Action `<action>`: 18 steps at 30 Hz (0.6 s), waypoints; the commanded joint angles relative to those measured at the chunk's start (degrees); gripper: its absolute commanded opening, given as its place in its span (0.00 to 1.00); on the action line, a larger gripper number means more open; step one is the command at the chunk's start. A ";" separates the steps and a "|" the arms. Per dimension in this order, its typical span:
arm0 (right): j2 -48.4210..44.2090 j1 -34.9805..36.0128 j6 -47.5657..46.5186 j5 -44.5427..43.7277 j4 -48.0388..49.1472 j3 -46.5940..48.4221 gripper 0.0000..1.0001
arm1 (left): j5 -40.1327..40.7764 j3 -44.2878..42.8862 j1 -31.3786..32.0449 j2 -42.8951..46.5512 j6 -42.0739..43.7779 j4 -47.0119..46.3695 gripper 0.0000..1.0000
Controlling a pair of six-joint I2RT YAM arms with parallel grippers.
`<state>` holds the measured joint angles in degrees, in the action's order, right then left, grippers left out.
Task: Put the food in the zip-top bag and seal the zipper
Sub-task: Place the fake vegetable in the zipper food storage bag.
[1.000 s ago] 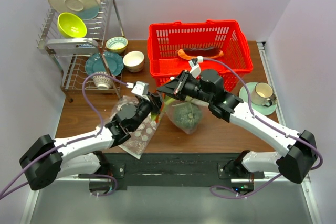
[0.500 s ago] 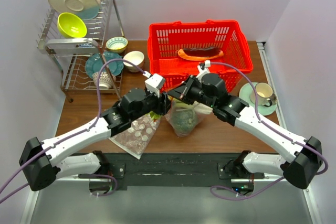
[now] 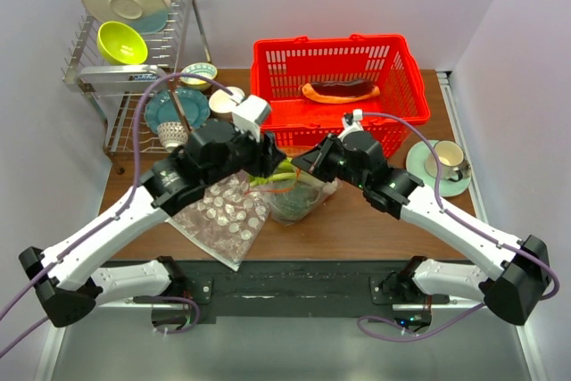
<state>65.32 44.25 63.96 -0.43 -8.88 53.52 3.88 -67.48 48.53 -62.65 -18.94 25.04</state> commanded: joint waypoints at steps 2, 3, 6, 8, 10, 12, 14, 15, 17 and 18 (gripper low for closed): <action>-0.28 0.40 -1.82 0.07 2.82 -0.69 0.00 | 3.77 -7.66 -4.06 -1.94 2.94 12.39 0.48; -0.37 0.31 -2.00 0.07 2.65 -0.61 0.00 | 3.51 -8.01 -4.67 -3.69 3.20 13.10 0.47; -0.81 0.31 -2.79 -0.19 2.38 -0.26 0.00 | 2.63 -7.49 -5.55 -6.42 3.82 13.81 0.47; -1.16 0.31 -3.40 -0.28 2.03 -0.08 0.00 | 2.27 -7.31 -7.04 -8.18 4.00 14.16 0.47; -1.33 0.31 -3.84 -0.36 1.77 0.10 0.00 | 1.92 -6.87 -8.80 -9.15 4.00 13.90 0.45; -1.51 0.23 -4.11 -0.36 1.50 0.10 0.00 | 0.35 -6.35 -10.20 -10.29 4.26 13.29 0.43; -1.60 0.22 -4.37 -0.36 1.41 0.01 0.00 | -1.15 -5.91 -10.74 -10.91 5.05 11.44 0.43; -1.77 0.31 -4.37 -0.36 1.24 0.01 0.00 | -1.85 -5.64 -11.00 -11.17 5.23 10.74 0.43; -1.86 0.31 -4.46 -0.36 1.24 -0.17 0.00 | -1.77 -5.55 -11.27 -12.13 6.10 9.16 0.43; -1.95 0.31 -4.46 -0.19 1.24 -0.17 0.00 | -1.86 -5.81 -11.53 -12.58 6.37 8.80 0.43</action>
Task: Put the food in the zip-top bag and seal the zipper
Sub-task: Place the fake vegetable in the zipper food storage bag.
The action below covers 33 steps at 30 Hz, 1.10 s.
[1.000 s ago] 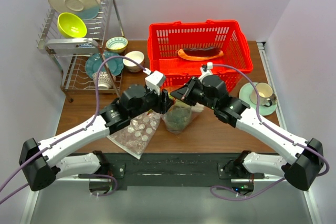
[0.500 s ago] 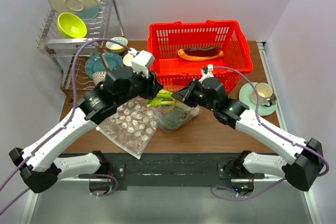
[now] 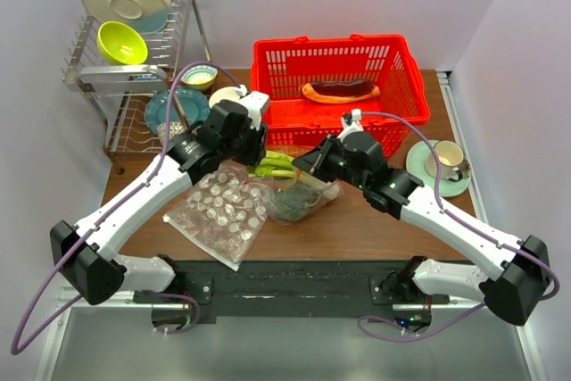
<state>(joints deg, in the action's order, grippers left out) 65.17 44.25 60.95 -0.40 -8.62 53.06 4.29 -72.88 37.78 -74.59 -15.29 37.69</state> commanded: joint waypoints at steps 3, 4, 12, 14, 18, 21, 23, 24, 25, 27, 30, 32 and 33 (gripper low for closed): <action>-2.06 0.31 -1.53 -0.39 0.80 0.03 0.00 | -3.85 -1.99 -1.39 -2.40 3.60 -4.21 0.43; -2.24 0.31 -1.62 -0.39 0.71 -0.06 0.00 | -4.03 -2.44 -1.39 -2.67 3.95 -4.21 0.43; -2.59 0.23 -1.80 -0.56 0.45 -0.41 0.00 | -6.85 -7.53 -2.80 -4.69 5.53 -3.94 0.46; -2.50 0.31 -1.97 -0.39 0.80 -0.41 0.00 | -6.58 -8.76 -2.80 -6.35 6.50 -3.42 0.39; -2.59 0.22 -2.06 -0.21 0.98 -0.32 0.00 | -8.95 -8.86 -2.89 -7.85 8.43 -3.59 0.38; -2.59 0.31 -2.24 -0.39 0.80 -0.24 0.00 | -12.98 -8.86 -2.89 -8.56 10.19 -3.15 0.38; -2.50 0.31 -2.24 -0.56 0.71 -0.24 0.00 | -15.09 -8.33 -2.80 -8.30 11.16 -3.06 0.38; -2.59 0.31 -2.24 -0.56 0.63 -0.24 0.00 | -15.54 -8.15 -2.80 -8.12 11.25 -3.24 0.38; -2.41 0.31 -2.24 -0.56 0.62 -0.24 0.00 | -15.98 -7.81 -2.80 -7.34 11.42 -3.41 0.39; -2.41 0.22 -2.15 -0.48 0.62 -0.41 0.00 | -16.69 -6.58 -2.80 -6.19 11.25 -4.72 0.42; -2.33 0.31 -2.15 -0.39 0.63 -0.41 0.00 | -15.11 -4.73 -2.80 -3.20 10.28 -7.27 0.50; -2.32 0.31 -2.24 -0.39 0.71 -0.41 0.00 | -14.06 -4.55 -2.80 -1.53 9.67 -7.98 0.53; -2.24 0.31 -2.24 -0.30 0.71 -0.41 0.00 | -13.96 -4.55 -2.89 -1.09 9.32 -8.42 0.54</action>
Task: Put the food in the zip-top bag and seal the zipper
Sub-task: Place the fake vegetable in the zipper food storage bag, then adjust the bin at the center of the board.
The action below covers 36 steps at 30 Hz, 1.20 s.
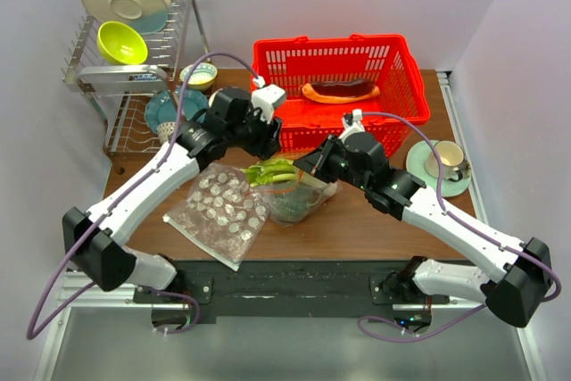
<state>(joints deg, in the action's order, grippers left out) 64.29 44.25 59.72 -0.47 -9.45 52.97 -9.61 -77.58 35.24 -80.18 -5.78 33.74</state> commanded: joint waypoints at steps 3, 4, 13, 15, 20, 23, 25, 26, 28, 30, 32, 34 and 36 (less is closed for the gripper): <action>-1.19 0.31 -1.01 0.03 1.63 -0.32 0.00 | -1.46 -0.03 -0.26 5.91 -0.02 -5.08 0.55; -1.19 0.31 -1.10 0.03 1.54 -0.32 0.00 | -2.08 0.06 -0.26 6.09 0.07 -5.00 0.55; -1.45 0.31 -1.10 0.12 1.46 -0.24 0.00 | -3.32 1.73 -0.26 2.23 1.12 -4.29 0.49; -1.36 0.31 -1.10 0.29 1.37 -0.24 0.00 | -2.09 1.73 -0.26 1.61 1.30 -4.64 0.49; -1.27 0.31 -1.10 0.29 1.37 -0.15 0.00 | -1.82 1.29 -0.26 -0.41 1.47 -5.79 0.40; -1.19 0.31 -1.28 0.29 1.19 0.03 0.00 | -4.35 1.03 -0.35 -1.47 1.47 -6.05 0.28; -1.01 0.31 -1.80 0.29 1.10 0.38 0.00 | -7.08 1.11 -0.26 -2.08 1.30 -6.14 0.23; -0.84 0.31 -1.89 0.29 0.93 0.55 0.00 | -11.10 1.38 -0.26 -2.17 1.21 -6.83 0.15; -0.66 0.22 -2.07 0.29 0.23 0.99 0.00 | -14.46 2.43 -0.18 -2.00 0.95 -7.63 0.00; -0.75 0.31 -2.16 -0.40 -0.30 1.26 0.00 | -15.97 3.05 -0.18 -1.56 0.25 -8.42 0.00; -0.83 0.31 -2.16 -1.46 -1.88 1.87 0.00 | -15.71 3.66 -0.26 -1.03 -0.10 -8.51 0.00; -0.75 0.31 -0.75 -5.39 -5.63 3.36 0.00 | -15.62 3.93 -0.18 0.11 -0.46 -8.60 0.00; -0.05 0.22 0.74 -8.04 -8.81 5.46 0.00 | -17.28 3.84 -0.18 1.42 -1.07 -8.86 0.00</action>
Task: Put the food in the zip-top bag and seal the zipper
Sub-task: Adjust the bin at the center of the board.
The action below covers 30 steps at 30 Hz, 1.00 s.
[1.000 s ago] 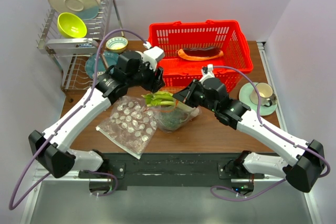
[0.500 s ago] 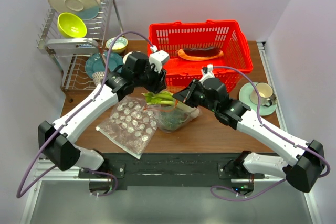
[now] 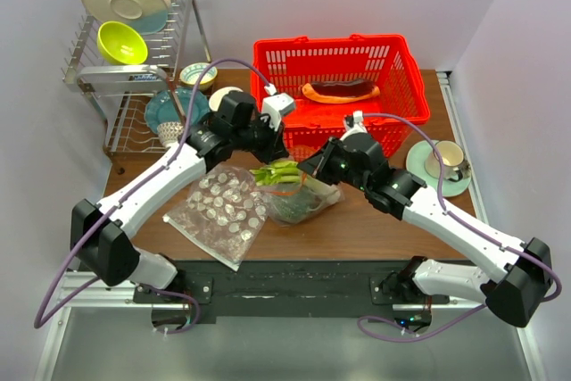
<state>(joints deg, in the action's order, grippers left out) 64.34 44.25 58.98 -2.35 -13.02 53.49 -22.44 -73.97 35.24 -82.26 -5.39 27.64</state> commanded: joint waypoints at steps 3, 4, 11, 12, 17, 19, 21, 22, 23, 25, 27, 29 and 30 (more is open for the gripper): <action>0.96 0.31 1.84 -8.20 -9.13 7.14 0.00 | -7.53 0.32 0.00 4.91 -2.34 -3.12 0.00; 1.05 0.31 2.10 -8.20 -9.48 7.41 0.00 | -8.40 0.32 0.17 5.00 -2.52 -3.29 0.00; 1.76 0.31 3.60 -9.07 -7.46 8.11 0.00 | -9.11 2.17 1.67 5.53 -4.54 -5.31 0.00; 2.02 0.22 4.21 -9.16 -7.55 8.29 0.00 | -9.46 2.52 1.93 5.53 -4.80 -5.66 0.00; 2.20 0.22 3.78 -9.16 -5.62 8.29 0.00 | -8.16 2.61 2.64 5.70 -5.60 -6.63 0.00; 2.46 0.22 2.11 -9.52 -5.35 8.64 0.00 | -3.00 2.08 2.64 6.06 -5.42 -5.41 0.00; 2.81 0.31 -1.92 -11.35 -4.31 8.21 0.00 | 0.80 0.42 2.55 5.88 -4.90 -4.35 0.00; 3.07 0.31 -4.20 -11.45 -3.25 7.77 0.00 | 3.95 0.06 2.64 5.88 -4.46 -4.00 0.00; 3.25 0.31 -9.97 -11.10 -2.03 7.24 0.00 | 5.63 -0.03 2.64 5.97 -4.54 -4.08 0.00; 3.34 0.22 -15.71 -9.17 -0.35 5.14 0.00 | 8.27 1.46 2.64 6.58 -6.11 -7.06 0.00; 3.17 0.31 -25.19 -5.93 -0.25 2.07 0.00 | 7.59 6.11 2.64 7.46 -8.22 -12.31 0.00; 2.73 0.22 -30.39 -5.12 -3.23 0.39 0.00 | 4.34 10.93 2.64 7.99 -13.14 -16.02 0.00; 2.46 0.31 -30.85 -5.82 -7.33 -0.14 0.00 | 3.11 11.74 2.64 7.99 -15.25 -17.86 0.00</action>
<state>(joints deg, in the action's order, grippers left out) 67.75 44.25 41.71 -9.37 -16.19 56.31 -17.93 -67.18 37.63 -76.20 -13.06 18.79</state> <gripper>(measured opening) 0.010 0.018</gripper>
